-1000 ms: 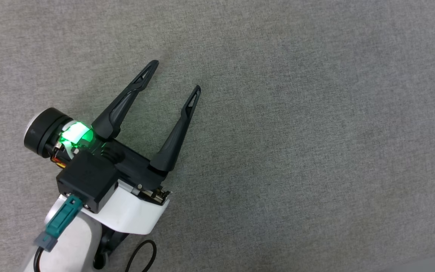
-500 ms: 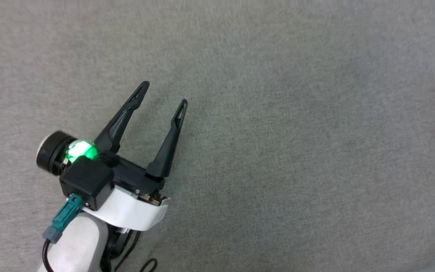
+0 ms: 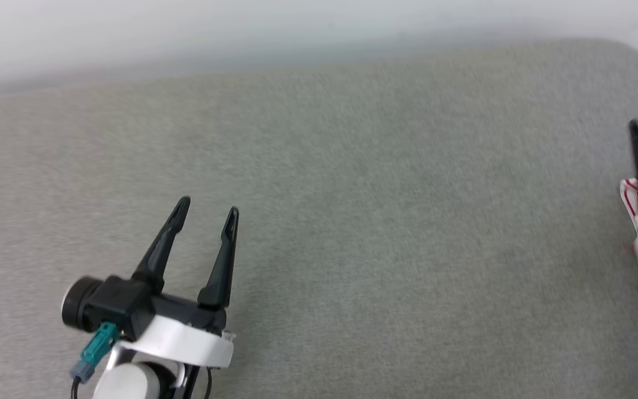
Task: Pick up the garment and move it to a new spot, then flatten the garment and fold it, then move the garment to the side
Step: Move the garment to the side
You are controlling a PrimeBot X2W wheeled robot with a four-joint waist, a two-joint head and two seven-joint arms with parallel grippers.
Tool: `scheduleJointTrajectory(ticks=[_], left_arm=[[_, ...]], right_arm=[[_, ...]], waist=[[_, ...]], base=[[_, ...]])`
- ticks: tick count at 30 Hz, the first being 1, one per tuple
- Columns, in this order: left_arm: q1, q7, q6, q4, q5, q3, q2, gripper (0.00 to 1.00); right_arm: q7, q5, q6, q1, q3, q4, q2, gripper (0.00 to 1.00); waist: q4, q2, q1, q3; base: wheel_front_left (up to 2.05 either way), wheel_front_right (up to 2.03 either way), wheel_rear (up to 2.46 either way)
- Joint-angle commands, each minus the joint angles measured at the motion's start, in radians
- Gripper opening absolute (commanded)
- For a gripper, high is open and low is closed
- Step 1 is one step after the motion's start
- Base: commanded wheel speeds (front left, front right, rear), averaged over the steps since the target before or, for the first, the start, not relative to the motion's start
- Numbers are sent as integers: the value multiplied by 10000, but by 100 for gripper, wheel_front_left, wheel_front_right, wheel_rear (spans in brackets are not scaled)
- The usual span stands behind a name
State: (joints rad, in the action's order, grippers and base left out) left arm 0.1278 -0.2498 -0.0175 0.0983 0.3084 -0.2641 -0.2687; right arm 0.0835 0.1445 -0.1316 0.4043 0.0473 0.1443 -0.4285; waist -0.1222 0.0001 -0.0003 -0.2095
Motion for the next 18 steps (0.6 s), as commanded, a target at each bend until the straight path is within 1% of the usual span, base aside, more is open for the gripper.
scheduleJointTrajectory(ticks=[1, 6, 7, 8, 10, 13, 16, 18], left_arm=[[-162, -38, 47, -36, 57, 39, 41, 100], [-674, -91, 144, -349, 128, 129, 59, 100], [-834, -102, 153, -516, 154, 144, 94, 100], [-906, -112, 153, -604, 210, 156, 137, 100], [-1017, -135, 164, -761, 224, 227, 198, 100], [-1135, -148, 133, -937, 259, 253, 288, 100], [-1270, -165, 11, -1149, 229, 304, 443, 100], [-1367, -169, 12, -1249, 158, 391, 513, 100]], right_arm=[[-76, 68, 19, -178, -30, -138, 175, 100], [-477, 290, 19, -1329, 71, -968, 1143, 100], [-724, 230, 19, -1736, 38, -1186, 1453, 100], [-870, 206, 19, -1918, 101, -1264, 1633, 100], [-1119, 127, 17, -2264, 105, -1325, 1939, 100], [-1357, 109, 19, -2636, 88, -1239, 2155, 100], [-1705, 312, 17, -2961, 67, -1081, 2537, 100], [-1904, 540, 17, -3221, 160, -933, 2911, 100]], waist=[[449, -1, 3, 584], [806, -1, 3, 1081], [960, -1, 3, 1247], [1024, -1, 3, 1321], [1138, -1, 3, 1458], [1257, -1, 3, 1599], [1380, -1, 3, 1760], [1437, -1, 3, 1863]], base=[[0, 0, 0], [0, 0, 0], [0, 0, 0], [0, 0, 0], [0, 0, 0], [0, 0, 0], [0, 0, 0], [0, 0, 0]])
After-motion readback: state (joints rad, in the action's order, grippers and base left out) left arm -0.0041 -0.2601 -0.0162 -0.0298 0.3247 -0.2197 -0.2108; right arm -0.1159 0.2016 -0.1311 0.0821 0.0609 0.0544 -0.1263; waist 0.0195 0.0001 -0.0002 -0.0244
